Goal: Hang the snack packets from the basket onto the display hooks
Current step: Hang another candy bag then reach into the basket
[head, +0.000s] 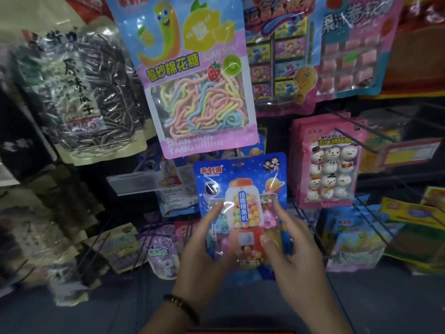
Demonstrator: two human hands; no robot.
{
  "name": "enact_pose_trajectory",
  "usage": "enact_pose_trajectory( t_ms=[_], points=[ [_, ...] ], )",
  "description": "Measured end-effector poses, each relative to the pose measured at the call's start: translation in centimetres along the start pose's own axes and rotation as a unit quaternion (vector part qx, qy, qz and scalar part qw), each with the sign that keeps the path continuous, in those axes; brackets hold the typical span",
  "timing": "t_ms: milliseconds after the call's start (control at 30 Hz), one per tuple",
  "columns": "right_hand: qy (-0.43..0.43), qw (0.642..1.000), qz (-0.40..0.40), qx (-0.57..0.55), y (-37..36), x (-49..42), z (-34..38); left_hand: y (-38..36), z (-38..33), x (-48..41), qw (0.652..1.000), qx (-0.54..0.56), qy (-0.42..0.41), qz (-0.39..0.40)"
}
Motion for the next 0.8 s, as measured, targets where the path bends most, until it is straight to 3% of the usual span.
enact_pose_trajectory(
  t_ms=[200, 433, 633, 800],
  points=[
    [0.008, 0.996, 0.036, 0.078, -1.1, 0.9, -1.4, 0.1, 2.0, -4.9, 1.000, -0.019, 0.010, -0.003],
    [0.001, 0.994, 0.058, 0.088, -2.4, 1.9, -2.7, 0.3, 3.3, -9.4, 0.998, -0.067, 0.003, -0.015],
    [-0.004, 0.991, 0.078, 0.107, -3.1, 3.0, -4.2, 0.8, 5.0, -10.0, 0.997, -0.071, -0.007, -0.027],
    [-0.038, 0.979, 0.138, 0.145, -3.2, 4.6, -5.7, 1.9, 5.4, -8.5, 0.993, -0.107, -0.013, -0.044]
  ],
)
Point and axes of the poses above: each hand's wrist, its own x-axis away from the middle knuckle, its own y-axis out of the back of the hand, z = x × y, the point moved 1 cm from there along -x, towards the middle knuckle, and after that the axes turned 14 degrees about x, right-handed, at the moved point
